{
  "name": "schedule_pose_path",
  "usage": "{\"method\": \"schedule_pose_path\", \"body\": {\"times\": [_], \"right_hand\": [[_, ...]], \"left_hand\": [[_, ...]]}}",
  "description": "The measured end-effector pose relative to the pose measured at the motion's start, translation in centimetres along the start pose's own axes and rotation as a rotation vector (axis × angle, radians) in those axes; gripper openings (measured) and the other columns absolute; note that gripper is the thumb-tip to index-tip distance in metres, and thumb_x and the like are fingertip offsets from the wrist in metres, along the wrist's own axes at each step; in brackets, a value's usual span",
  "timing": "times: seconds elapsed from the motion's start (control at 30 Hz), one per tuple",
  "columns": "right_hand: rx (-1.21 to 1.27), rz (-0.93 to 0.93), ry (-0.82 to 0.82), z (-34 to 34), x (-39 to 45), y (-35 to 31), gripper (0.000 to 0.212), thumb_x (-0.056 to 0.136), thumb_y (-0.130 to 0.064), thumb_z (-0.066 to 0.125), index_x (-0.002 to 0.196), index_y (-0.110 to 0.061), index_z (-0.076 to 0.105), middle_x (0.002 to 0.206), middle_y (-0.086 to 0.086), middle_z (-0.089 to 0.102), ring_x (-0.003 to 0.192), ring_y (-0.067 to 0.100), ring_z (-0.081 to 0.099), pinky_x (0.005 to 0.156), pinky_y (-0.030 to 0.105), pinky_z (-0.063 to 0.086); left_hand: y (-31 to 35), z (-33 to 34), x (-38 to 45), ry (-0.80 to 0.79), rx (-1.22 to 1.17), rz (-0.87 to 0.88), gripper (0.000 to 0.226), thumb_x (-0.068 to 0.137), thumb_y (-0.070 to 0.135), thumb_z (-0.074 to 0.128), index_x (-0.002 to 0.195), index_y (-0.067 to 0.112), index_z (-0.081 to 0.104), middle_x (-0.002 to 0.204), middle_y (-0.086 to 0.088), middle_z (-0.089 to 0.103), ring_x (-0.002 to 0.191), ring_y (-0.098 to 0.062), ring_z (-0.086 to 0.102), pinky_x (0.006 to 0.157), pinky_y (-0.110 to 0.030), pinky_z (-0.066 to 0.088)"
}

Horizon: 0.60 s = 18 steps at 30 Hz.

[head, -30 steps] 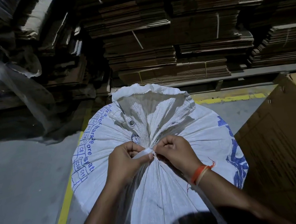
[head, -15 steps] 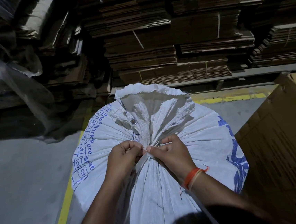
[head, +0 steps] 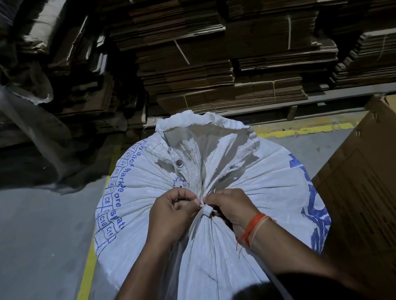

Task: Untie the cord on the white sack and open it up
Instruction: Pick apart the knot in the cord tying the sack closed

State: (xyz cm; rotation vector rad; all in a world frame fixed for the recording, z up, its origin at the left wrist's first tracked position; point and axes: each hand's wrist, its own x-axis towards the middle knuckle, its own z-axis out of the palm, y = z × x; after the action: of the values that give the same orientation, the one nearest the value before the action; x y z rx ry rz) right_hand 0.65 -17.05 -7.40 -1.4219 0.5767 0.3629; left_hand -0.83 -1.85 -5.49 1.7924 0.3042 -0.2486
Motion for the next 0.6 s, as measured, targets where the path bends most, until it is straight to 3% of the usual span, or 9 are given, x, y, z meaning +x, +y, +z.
{"method": "schedule_pose_path", "body": {"times": [0.07,0.13,0.23,0.4,0.5,0.6], "right_hand": [[0.013,0.016,-0.009,-0.5,0.2,-0.2,0.008,0.076,0.001,0.074,0.079,0.0,0.066,0.062,0.016,0.05,0.036,0.016,0.044,0.039,0.015,0.034],[0.027,0.03,0.001,-0.9,0.5,-0.2,0.007,0.08,0.005,0.068,0.081,0.001,0.064,0.062,0.017,0.048,0.032,0.015,0.037,0.036,0.015,0.026],[0.026,0.036,0.027,-1.5,0.9,0.2,0.005,0.08,-0.001,0.068,0.084,-0.003,0.067,0.07,0.019,0.051,0.041,0.018,0.037,0.045,0.023,0.027],[0.053,-0.003,0.064,-2.8,1.3,0.8,0.006,0.08,-0.011,0.069,0.076,-0.007,0.065,0.074,0.019,0.049,0.066,0.032,0.043,0.044,0.022,0.028],[0.036,-0.045,0.085,-3.7,0.9,1.0,0.011,0.083,-0.011,0.07,0.093,-0.006,0.07,0.082,0.019,0.061,0.058,0.026,0.046,0.045,0.024,0.035],[0.051,-0.061,0.076,-4.7,-0.2,1.3,0.026,0.088,-0.009,0.07,0.114,-0.009,0.072,0.097,0.019,0.071,0.061,0.025,0.052,0.045,0.024,0.041]], "left_hand": [[0.1,-0.1,0.1,0.001,-0.047,-0.031,0.011,0.072,0.019,0.081,0.08,0.013,0.076,0.063,-0.016,0.07,0.06,-0.015,0.065,0.074,-0.037,0.059],[0.1,-0.4,0.2,0.017,-0.034,-0.025,0.015,0.068,0.022,0.078,0.08,0.013,0.077,0.08,-0.026,0.076,0.071,-0.021,0.07,0.082,-0.039,0.059],[0.2,-0.8,0.3,0.051,0.0,-0.027,0.009,0.072,0.018,0.078,0.079,0.014,0.079,0.081,-0.015,0.08,0.073,-0.018,0.073,0.08,-0.037,0.058],[0.0,-1.4,0.7,0.122,0.021,-0.03,0.006,0.077,0.019,0.074,0.078,0.022,0.079,0.078,-0.004,0.083,0.075,-0.018,0.078,0.088,-0.042,0.061],[-0.1,-1.5,0.4,0.173,0.157,0.024,0.012,0.08,0.024,0.069,0.084,0.029,0.078,0.08,0.007,0.083,0.081,-0.014,0.079,0.089,-0.042,0.063],[-0.1,-1.2,-0.4,0.258,0.366,0.12,0.017,0.087,0.022,0.066,0.09,0.033,0.077,0.079,0.011,0.081,0.079,-0.014,0.076,0.08,-0.038,0.063]]}}
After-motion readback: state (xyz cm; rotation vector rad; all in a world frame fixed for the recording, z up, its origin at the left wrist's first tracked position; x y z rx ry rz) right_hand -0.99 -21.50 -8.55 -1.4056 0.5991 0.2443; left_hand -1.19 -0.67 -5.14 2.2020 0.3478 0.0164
